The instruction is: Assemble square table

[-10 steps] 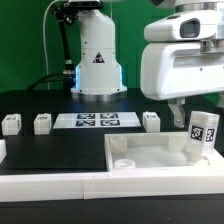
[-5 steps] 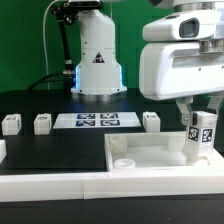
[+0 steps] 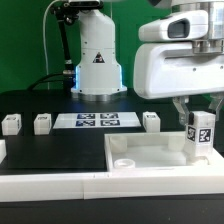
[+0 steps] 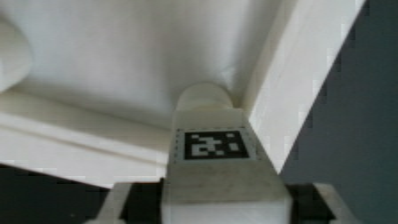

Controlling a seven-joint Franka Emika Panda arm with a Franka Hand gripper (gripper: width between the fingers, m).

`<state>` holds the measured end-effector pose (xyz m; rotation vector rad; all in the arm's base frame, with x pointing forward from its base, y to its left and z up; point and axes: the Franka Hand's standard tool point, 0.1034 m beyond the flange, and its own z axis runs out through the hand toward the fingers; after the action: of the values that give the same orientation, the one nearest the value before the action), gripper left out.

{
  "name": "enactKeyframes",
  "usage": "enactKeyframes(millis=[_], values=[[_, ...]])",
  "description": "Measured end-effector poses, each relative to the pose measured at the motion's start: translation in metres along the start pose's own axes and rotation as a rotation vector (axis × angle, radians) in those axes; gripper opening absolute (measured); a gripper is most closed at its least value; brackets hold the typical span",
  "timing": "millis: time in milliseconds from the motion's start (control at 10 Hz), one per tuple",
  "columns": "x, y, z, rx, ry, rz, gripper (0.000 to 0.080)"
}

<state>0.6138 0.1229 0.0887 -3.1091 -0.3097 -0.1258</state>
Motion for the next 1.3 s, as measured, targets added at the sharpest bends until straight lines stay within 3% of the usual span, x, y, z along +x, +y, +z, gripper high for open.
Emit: enactKeyframes(millis=[500,1000,1100,1200,1300], values=[[-0.0004,-0.0013,0.0009,0.003,0.0,0.492,0.0295],[-0.0011,-0.0011,0.002,0.052,-0.024,0.933,0.0294],[-0.0011,-0.0019,0.002,0.052,-0.026,0.972,0.0294],[-0.0011,-0.0025,0.002,0.054,-0.027,0.993,0.0367],[-0.0011,-0.0026,0.002,0.054,-0.026,0.963,0.0367]])
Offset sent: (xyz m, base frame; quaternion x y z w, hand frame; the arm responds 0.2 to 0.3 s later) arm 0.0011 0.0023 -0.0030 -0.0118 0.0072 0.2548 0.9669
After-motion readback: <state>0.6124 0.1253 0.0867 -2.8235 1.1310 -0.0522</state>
